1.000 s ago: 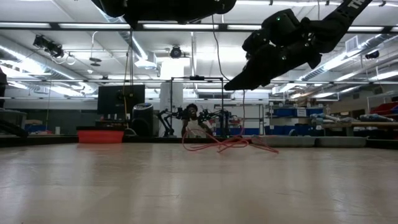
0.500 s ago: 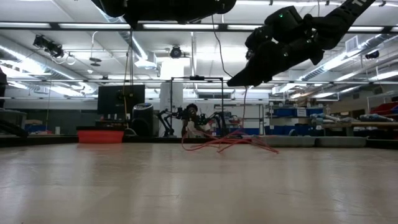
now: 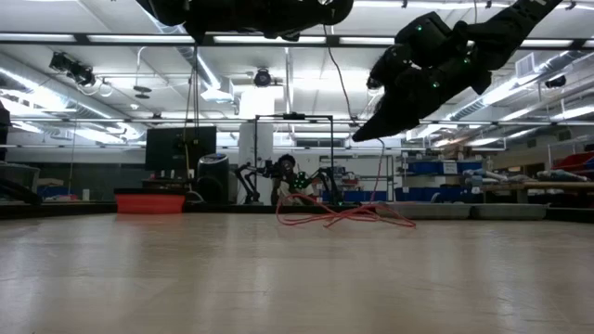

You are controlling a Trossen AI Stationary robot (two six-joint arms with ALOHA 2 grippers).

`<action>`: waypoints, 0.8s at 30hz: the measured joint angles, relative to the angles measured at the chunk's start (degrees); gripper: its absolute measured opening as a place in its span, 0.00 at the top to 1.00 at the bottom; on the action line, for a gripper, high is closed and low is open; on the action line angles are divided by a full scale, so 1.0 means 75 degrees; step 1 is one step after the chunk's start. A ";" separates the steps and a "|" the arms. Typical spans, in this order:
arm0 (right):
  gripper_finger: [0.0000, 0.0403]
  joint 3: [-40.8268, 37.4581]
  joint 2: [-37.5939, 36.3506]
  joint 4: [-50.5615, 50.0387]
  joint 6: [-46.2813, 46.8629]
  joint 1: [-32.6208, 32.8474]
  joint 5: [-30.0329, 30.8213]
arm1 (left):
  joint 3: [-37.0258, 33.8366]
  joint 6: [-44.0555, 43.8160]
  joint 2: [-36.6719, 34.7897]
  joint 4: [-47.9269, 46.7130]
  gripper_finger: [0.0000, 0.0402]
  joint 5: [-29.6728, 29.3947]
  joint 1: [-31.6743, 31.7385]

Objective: Coil cords
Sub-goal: Coil the red wire onto the black spool

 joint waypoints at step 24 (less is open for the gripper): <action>1.00 0.0000 -0.3057 -0.2051 -0.0720 0.0408 0.0887 | 0.0006 -0.1612 0.0000 -0.2403 1.00 -0.2347 0.0391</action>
